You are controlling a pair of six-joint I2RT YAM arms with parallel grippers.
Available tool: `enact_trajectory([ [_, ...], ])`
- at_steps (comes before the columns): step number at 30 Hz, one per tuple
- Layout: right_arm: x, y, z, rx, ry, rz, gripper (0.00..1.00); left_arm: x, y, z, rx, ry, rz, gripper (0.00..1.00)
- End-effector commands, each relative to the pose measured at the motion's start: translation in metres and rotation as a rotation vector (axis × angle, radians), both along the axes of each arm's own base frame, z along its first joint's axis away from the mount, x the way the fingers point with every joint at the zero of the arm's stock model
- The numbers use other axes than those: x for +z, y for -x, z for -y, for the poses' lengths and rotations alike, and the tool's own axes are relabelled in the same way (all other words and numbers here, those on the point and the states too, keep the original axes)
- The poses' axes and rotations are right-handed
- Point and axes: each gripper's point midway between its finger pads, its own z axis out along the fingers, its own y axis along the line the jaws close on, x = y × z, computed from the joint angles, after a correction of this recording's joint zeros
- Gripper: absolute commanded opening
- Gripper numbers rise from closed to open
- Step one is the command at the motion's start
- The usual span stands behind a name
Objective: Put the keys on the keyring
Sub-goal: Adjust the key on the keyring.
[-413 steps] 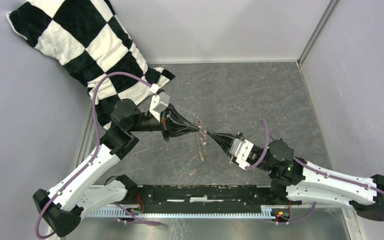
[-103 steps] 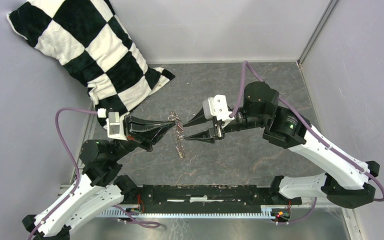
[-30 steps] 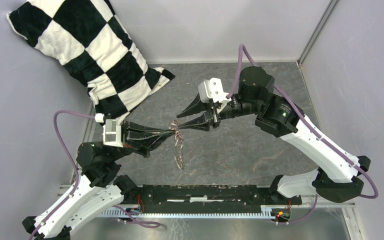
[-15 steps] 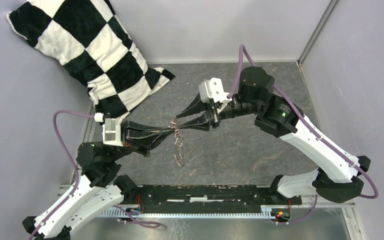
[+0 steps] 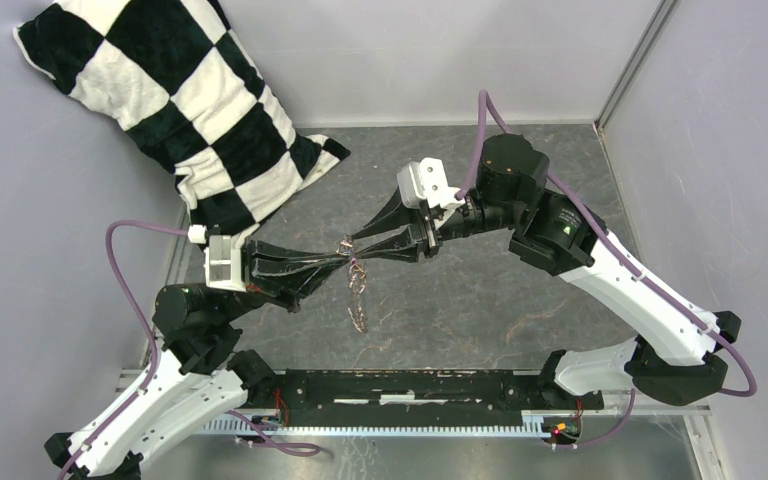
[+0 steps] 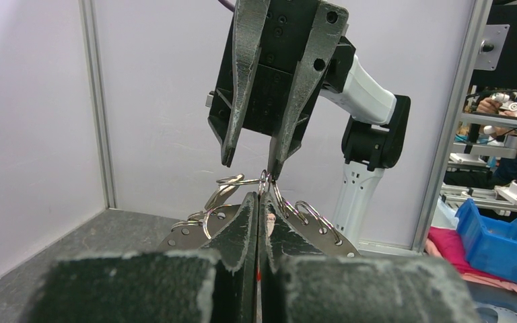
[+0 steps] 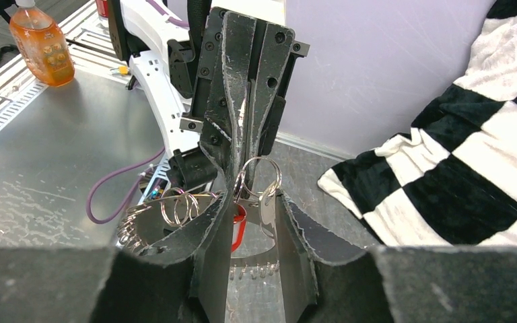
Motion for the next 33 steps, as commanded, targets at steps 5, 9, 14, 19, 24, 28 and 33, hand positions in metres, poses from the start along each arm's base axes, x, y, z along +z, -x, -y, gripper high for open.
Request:
enact_trajectory([
  [5,0.002,0.003,-0.003,0.012,-0.007,0.025,0.37,0.016,-0.009,-0.007,0.067,0.041,0.027,0.02],
  [9,0.006,-0.001,0.000,-0.024,-0.020,0.048,0.42,0.013,-0.013,-0.006,0.079,0.038,0.012,0.02],
  [14,0.010,-0.002,0.003,-0.034,-0.015,0.067,0.39,0.014,-0.015,-0.006,0.087,0.044,0.003,0.02],
  [19,0.001,-0.007,0.000,-0.050,0.016,0.061,0.37,0.014,-0.014,-0.005,0.077,0.044,0.006,0.02],
  [24,0.013,-0.013,0.002,-0.083,-0.011,0.074,0.37,0.012,-0.011,-0.004,0.061,0.034,0.014,0.02],
  [28,0.027,-0.012,0.009,-0.084,-0.045,0.089,0.38,0.011,-0.010,-0.004,0.060,0.033,0.017,0.02],
  [33,0.029,-0.012,0.010,-0.076,-0.044,0.080,0.35,0.012,-0.010,-0.005,0.061,0.037,0.019,0.02],
])
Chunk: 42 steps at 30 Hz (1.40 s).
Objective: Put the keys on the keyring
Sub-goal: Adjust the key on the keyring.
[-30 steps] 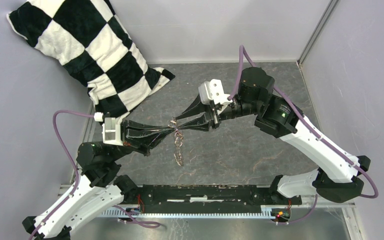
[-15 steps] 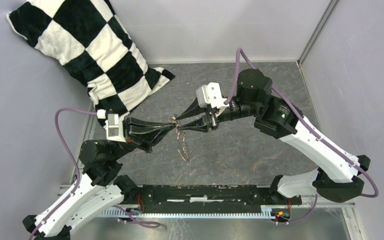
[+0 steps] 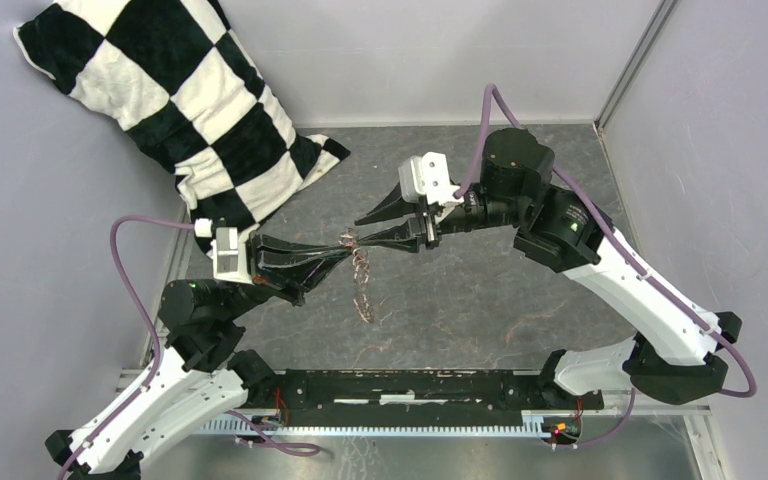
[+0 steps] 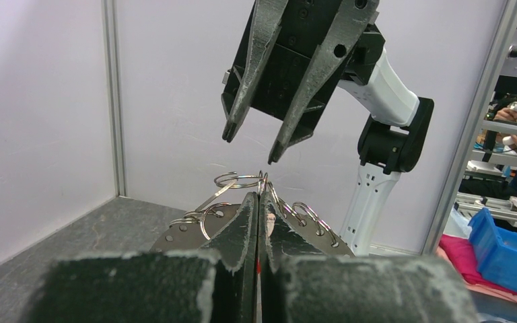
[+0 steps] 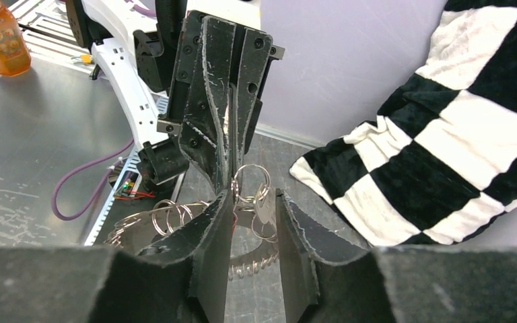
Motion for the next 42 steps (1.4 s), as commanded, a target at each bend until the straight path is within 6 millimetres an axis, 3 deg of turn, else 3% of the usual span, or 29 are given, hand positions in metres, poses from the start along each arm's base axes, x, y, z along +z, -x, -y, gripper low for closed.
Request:
enact_trajectory([
  [1,0.022,0.004,0.006,0.009,-0.045,0.024,0.33,0.017,0.005,-0.007,0.017,0.038,0.066,0.02],
  [13,0.005,0.009,-0.005,0.086,-0.007,-0.026,0.32,0.017,0.001,-0.009,0.037,0.045,0.060,0.02],
  [30,-0.007,0.009,-0.005,0.089,0.020,-0.039,0.25,0.018,0.000,-0.010,0.044,0.049,0.054,0.02],
  [35,-0.012,0.007,-0.005,0.082,0.035,-0.039,0.20,0.018,0.000,-0.011,0.045,0.050,0.055,0.02],
  [39,-0.009,0.007,-0.005,0.077,0.022,-0.032,0.01,0.017,0.000,-0.011,0.047,0.047,0.053,0.02],
  [42,-0.004,0.005,-0.003,0.060,0.002,-0.016,0.01,0.014,-0.001,-0.010,0.045,0.040,0.047,0.02],
])
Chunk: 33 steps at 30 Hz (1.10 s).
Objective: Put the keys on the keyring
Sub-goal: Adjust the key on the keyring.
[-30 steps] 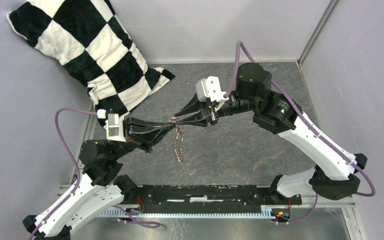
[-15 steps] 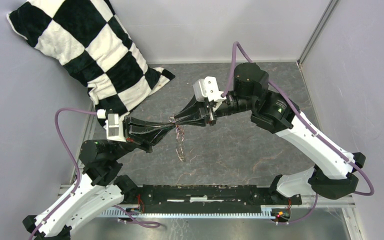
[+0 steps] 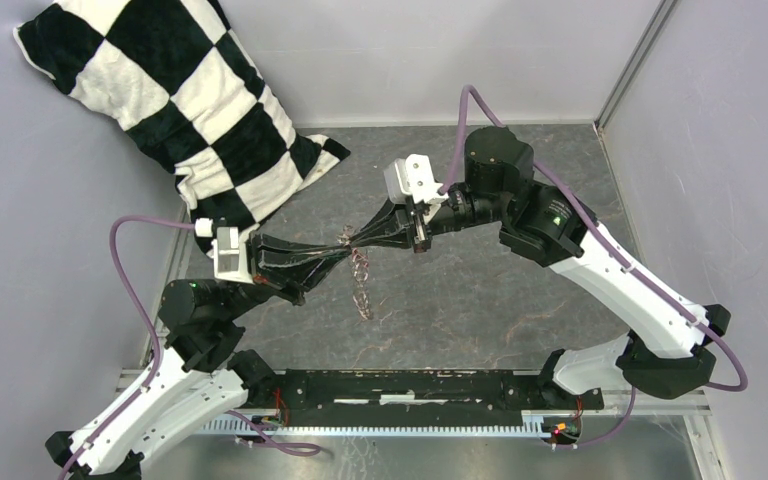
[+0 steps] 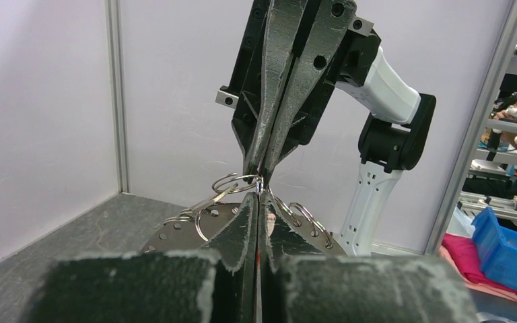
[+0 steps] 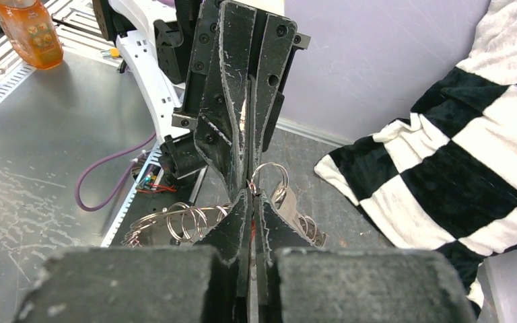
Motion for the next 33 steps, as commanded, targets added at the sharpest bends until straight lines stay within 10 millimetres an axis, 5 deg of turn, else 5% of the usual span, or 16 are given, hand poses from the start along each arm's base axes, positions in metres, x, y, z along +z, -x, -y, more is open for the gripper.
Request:
enact_trajectory([
  [1,0.011,0.002,0.006,-0.010,-0.042,0.029,0.01,0.015,0.002,-0.009,0.034,0.042,0.055,0.02],
  [3,0.012,0.002,0.009,-0.017,-0.041,0.037,0.01,0.013,0.002,-0.008,0.034,0.033,0.062,0.03],
  [6,0.010,0.001,0.013,-0.036,-0.026,0.046,0.01,0.007,0.002,-0.008,0.047,0.000,0.078,0.31],
  [8,0.010,0.001,0.019,-0.044,-0.021,0.049,0.01,0.001,0.006,-0.008,0.053,-0.051,0.117,0.39],
  [16,-0.005,0.013,0.026,0.012,0.028,0.005,0.01,-0.026,0.006,-0.025,0.182,-0.242,0.273,0.46],
  [23,-0.021,0.023,0.025,0.081,0.075,-0.059,0.01,-0.026,-0.011,-0.020,0.261,-0.369,0.431,0.61],
  [28,-0.031,0.025,0.024,0.091,0.102,-0.089,0.01,-0.041,0.009,-0.001,0.084,-0.479,0.549,0.58],
  [33,-0.034,0.023,0.023,0.082,0.110,-0.093,0.00,-0.050,0.026,0.006,-0.039,-0.519,0.627,0.42],
])
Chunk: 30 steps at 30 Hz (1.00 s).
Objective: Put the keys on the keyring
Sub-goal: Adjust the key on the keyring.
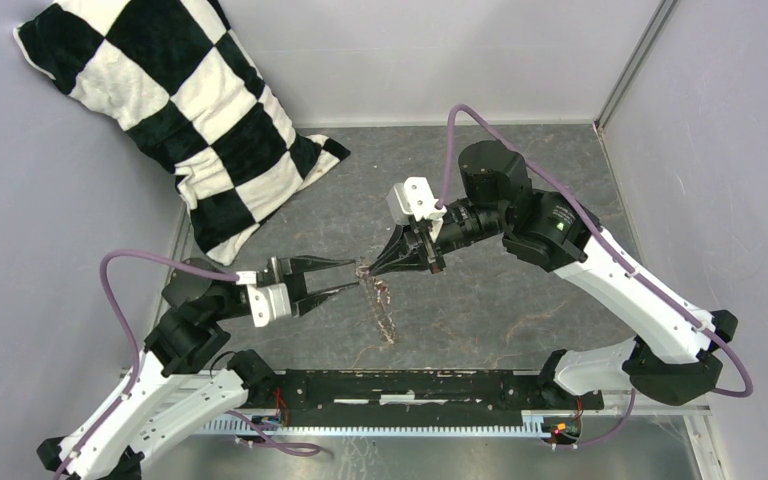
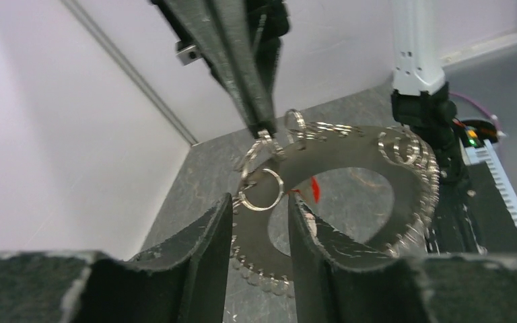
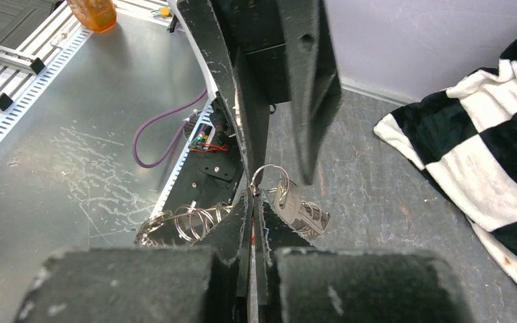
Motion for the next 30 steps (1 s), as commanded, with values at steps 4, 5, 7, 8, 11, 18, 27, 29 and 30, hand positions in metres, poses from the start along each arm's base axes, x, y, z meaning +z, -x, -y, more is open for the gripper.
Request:
enact_trajectory([
  [4,0.007,0.001,0.000,0.007,-0.026,0.012,0.01,0.002,0.029,0.003,-0.161,-0.072,0.129,0.42],
  [5,0.006,0.001,0.000,0.007,-0.023,0.011,0.01,0.002,0.029,0.003,-0.160,-0.071,0.127,0.42],
  [7,0.005,0.001,0.000,0.008,-0.022,0.011,0.01,0.005,0.025,0.002,-0.136,-0.062,0.132,0.46],
  [8,0.004,0.001,0.000,0.008,-0.019,0.010,0.01,0.008,0.020,0.001,-0.109,-0.050,0.135,0.47],
  [11,0.003,0.001,0.000,0.012,-0.015,0.006,0.01,0.018,0.005,-0.002,-0.019,-0.007,0.146,0.46],
  [18,-0.001,0.001,-0.002,0.020,-0.007,-0.003,0.01,0.035,-0.009,-0.011,0.087,0.062,0.159,0.46],
  [27,-0.003,0.001,-0.005,0.031,-0.004,-0.017,0.01,-0.006,0.018,0.002,-0.114,-0.102,0.197,0.40],
  [29,-0.004,0.002,-0.004,0.033,0.000,-0.019,0.01,0.001,0.011,0.002,-0.076,-0.082,0.212,0.39],
  [30,-0.006,0.002,-0.004,0.035,0.005,-0.022,0.01,0.004,0.009,0.002,-0.062,-0.074,0.219,0.39],
])
